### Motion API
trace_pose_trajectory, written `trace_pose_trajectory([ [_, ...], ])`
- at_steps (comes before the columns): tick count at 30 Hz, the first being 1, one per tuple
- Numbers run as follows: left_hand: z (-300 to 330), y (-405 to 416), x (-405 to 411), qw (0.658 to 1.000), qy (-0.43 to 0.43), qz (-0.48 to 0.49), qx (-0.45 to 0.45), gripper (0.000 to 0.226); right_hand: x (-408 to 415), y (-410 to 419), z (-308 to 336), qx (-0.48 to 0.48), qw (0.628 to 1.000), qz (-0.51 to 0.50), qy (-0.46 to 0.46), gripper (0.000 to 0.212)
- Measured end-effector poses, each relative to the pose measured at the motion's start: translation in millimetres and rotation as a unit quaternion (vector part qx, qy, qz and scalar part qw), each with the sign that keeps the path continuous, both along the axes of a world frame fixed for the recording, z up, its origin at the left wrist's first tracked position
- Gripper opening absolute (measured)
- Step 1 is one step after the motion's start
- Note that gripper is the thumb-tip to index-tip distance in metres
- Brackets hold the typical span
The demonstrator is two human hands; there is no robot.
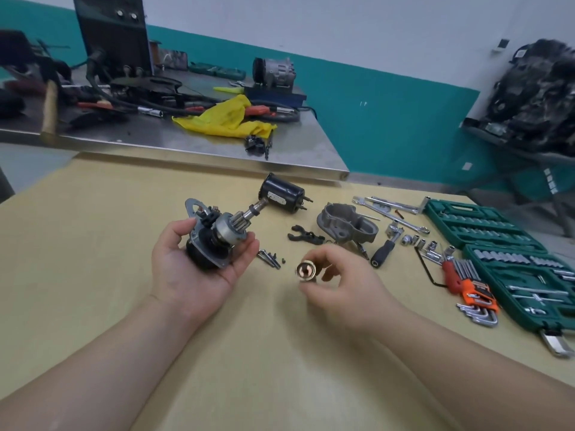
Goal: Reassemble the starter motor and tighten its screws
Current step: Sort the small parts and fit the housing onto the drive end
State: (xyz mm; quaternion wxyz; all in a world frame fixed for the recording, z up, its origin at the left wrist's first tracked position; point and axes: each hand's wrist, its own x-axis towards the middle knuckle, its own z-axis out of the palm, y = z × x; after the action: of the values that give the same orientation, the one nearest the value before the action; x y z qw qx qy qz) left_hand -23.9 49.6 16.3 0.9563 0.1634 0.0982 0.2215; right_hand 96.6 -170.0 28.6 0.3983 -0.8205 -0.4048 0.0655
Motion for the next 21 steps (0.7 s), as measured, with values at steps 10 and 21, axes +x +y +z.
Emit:
trace_pose_trajectory([
  [10,-3.0,1.3,12.6,0.999,0.043,-0.017,-0.007,0.05,77.2,107.2,30.6,-0.014,0.999,-0.049,-0.009,0.039],
  [21,1.5,-8.1,11.1,0.996,0.04,-0.072,0.013,0.03,109.8,171.6,9.6,-0.218,0.968,-0.006,-0.12,0.041],
])
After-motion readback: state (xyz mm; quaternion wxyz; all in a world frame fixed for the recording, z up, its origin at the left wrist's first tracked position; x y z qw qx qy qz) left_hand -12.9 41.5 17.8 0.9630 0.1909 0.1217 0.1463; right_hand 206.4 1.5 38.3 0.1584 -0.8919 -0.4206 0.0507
